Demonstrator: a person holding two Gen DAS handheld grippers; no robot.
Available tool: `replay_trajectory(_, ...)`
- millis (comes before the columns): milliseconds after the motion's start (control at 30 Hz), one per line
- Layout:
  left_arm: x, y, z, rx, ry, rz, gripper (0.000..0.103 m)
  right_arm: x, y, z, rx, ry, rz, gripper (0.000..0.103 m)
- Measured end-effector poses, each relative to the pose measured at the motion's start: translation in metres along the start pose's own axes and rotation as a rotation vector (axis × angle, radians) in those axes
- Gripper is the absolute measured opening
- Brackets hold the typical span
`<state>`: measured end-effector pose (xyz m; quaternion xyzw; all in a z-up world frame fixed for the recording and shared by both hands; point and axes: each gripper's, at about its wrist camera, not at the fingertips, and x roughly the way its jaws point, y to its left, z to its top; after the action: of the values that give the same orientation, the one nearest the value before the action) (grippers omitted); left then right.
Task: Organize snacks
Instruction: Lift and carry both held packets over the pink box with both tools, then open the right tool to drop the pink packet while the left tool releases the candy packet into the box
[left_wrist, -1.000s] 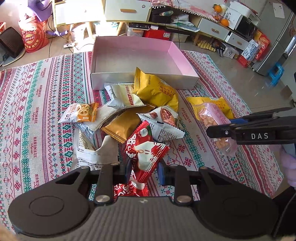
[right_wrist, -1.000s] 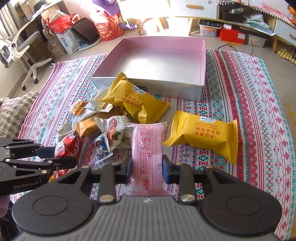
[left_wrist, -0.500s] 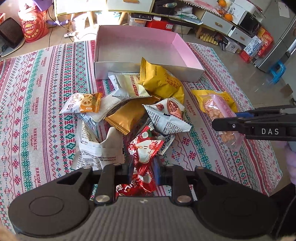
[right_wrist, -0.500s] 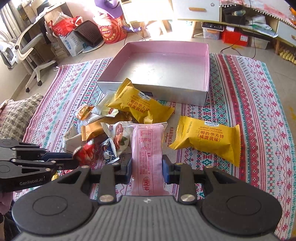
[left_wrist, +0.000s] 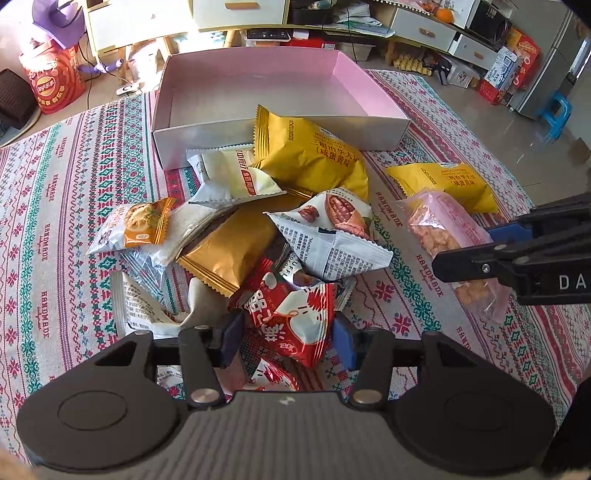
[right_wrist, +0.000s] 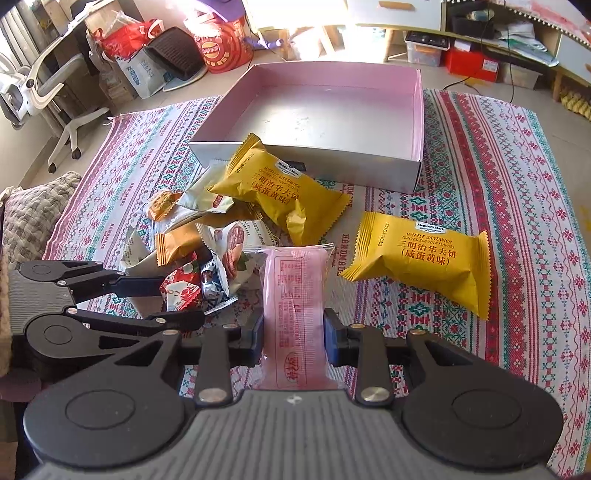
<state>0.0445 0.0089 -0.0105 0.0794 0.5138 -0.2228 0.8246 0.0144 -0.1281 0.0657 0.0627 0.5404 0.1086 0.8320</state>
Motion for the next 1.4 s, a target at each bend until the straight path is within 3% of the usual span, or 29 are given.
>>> replay_trajectory(167, 0.007, 0.003, -0.003, -0.015, -0.008, 0.014, 0.052, 0.005, 0.002, -0.003, -0.015, 0.016, -0.01, 0.029)
replay_trajectory(267, 0.003, 0.004, -0.002, -0.015, -0.011, 0.045, 0.042, 0.006, 0.003, -0.004, -0.019, 0.022, -0.014, 0.029)
replay_trajectory(433, -0.003, 0.004, -0.002, -0.011, -0.015, 0.055, 0.037, 0.003, 0.002, -0.002, -0.012, 0.008, -0.012, 0.029)
replay_trajectory(833, -0.054, 0.006, 0.004, -0.033, -0.103, -0.031, 0.037, -0.016, -0.001, 0.011, 0.007, -0.05, 0.01, 0.029)
replay_trajectory(1067, -0.062, 0.014, 0.045, -0.032, -0.152, -0.022, 0.037, -0.019, -0.008, 0.048, 0.044, -0.094, 0.004, 0.029)
replay_trajectory(1400, -0.012, 0.035, 0.114, -0.012, -0.209, 0.056, 0.037, 0.01, -0.025, 0.104, 0.054, -0.162, -0.022, 0.029)
